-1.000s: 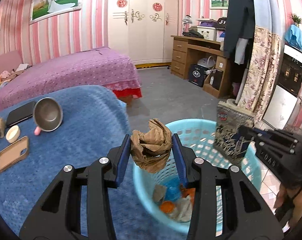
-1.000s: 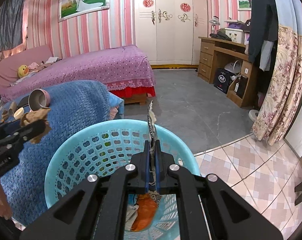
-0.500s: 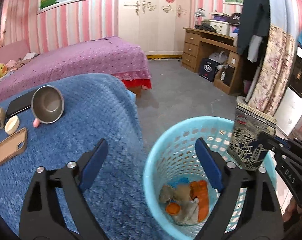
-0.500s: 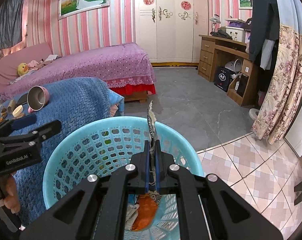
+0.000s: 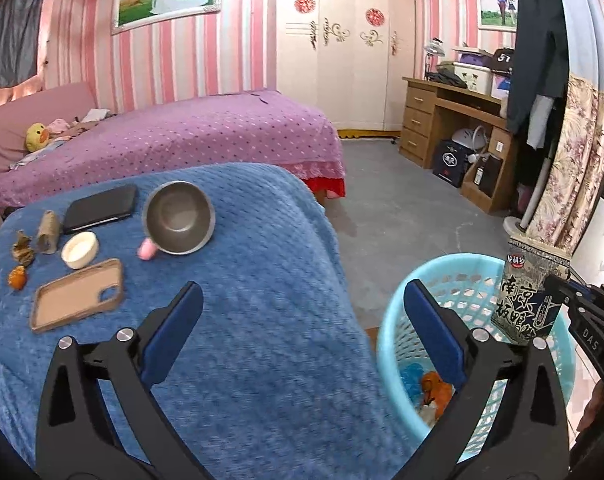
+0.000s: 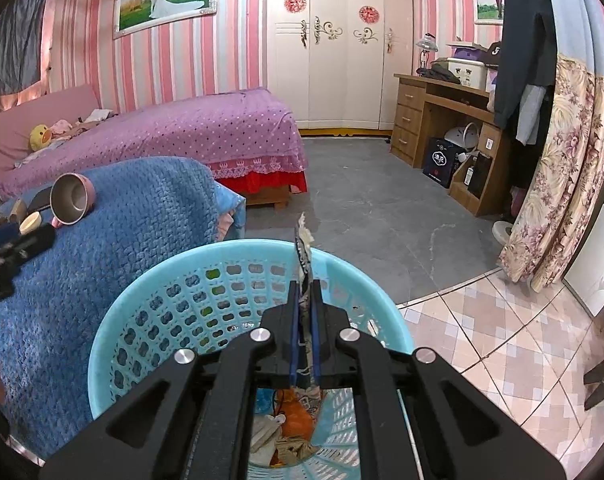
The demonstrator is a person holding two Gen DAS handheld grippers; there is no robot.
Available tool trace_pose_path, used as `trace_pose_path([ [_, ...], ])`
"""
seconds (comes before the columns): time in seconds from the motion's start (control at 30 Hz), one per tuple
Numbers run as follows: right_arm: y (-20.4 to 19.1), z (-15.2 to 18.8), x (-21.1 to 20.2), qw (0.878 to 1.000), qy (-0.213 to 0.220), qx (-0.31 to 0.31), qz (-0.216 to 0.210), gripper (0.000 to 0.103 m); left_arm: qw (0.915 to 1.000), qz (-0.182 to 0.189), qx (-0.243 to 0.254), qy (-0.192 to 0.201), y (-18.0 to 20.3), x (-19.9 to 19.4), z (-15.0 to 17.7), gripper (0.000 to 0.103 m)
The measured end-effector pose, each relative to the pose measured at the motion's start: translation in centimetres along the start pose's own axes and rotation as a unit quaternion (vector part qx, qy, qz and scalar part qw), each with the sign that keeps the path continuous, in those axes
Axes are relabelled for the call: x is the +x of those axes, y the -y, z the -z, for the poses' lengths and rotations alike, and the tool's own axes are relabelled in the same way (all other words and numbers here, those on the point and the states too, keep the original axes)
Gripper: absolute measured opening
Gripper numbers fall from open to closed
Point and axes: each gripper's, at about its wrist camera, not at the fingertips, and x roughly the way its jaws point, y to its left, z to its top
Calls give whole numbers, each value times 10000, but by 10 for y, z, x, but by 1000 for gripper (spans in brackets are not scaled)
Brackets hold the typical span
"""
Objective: Collect trash
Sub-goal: 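Carry the paper bag and snack wrapper over the blue basket and release both, then move both open grippers back over the blue bed cover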
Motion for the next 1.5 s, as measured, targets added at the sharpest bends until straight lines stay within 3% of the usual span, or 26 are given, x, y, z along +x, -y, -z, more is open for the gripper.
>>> trace_pose_path([
  [0.2,-9,-1,0,9999,-34,-38,155,10,9999,-136,-40,-14,-19,-9,1,97],
  [0.23,-10,-1,1,9998,-57,-38,198,15,9999,-163,-56,-11,-23,-11,1,97],
  [0.3,-11,-1,3,9996,-97,-29,245,52,9998,-194,-82,-10,-27,-12,1,97],
  [0.4,-13,-1,0,9996,-46,33,268,64,9996,-255,-111,9,-37,-17,2,97],
  [0.47,-14,-1,-2,9994,-19,77,329,78,9995,-307,-104,22,-44,-21,3,97],
  [0.6,-20,-3,-5,9990,75,162,404,92,9991,-416,-58,55,-61,-29,4,97],
  [1.13,-111,-18,-12,9994,330,-11,-64,97,9932,-1109,-341,65,-189,-50,5,97],
  [1.5,-187,-18,-5,9975,295,-364,-534,97,9835,-1716,-548,-152,-288,-49,19,97],
])
